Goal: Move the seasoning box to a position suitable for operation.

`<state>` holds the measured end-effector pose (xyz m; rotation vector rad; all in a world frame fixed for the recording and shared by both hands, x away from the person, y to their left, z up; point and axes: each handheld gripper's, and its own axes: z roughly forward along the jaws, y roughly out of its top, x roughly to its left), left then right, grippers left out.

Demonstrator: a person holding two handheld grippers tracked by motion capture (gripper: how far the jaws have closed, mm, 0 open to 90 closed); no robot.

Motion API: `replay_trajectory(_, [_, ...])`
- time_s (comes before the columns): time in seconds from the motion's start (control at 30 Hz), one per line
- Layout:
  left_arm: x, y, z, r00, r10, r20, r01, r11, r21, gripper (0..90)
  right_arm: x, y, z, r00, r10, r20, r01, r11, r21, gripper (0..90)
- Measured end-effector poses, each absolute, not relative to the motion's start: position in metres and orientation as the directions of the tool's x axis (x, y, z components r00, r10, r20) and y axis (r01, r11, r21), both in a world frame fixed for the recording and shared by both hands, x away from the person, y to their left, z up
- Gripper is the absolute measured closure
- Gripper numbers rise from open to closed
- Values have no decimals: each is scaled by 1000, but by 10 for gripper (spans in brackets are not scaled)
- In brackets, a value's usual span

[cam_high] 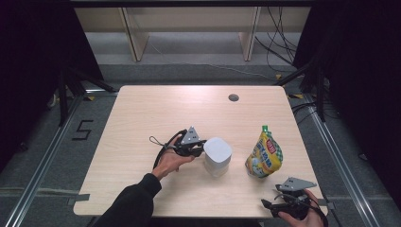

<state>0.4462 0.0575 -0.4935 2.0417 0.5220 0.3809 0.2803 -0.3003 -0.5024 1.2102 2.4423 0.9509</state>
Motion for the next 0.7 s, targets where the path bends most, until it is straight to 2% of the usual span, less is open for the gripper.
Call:
replay_trajectory(0.13, [444, 58, -493, 853, 518, 67, 206, -451, 869, 787, 280, -300, -503, -624, 779, 57, 612, 442, 656, 209])
replay_trajectory(0.4, [427, 72, -490, 822, 567, 51, 260, -453, 853, 761, 281, -301, -503, -621, 782, 60, 617, 440, 653, 208])
replay_trajectory(0.7, [404, 92, -487, 820, 571, 50, 275, -469, 839, 719, 281, -300, -503, -620, 782, 64, 621, 438, 650, 207])
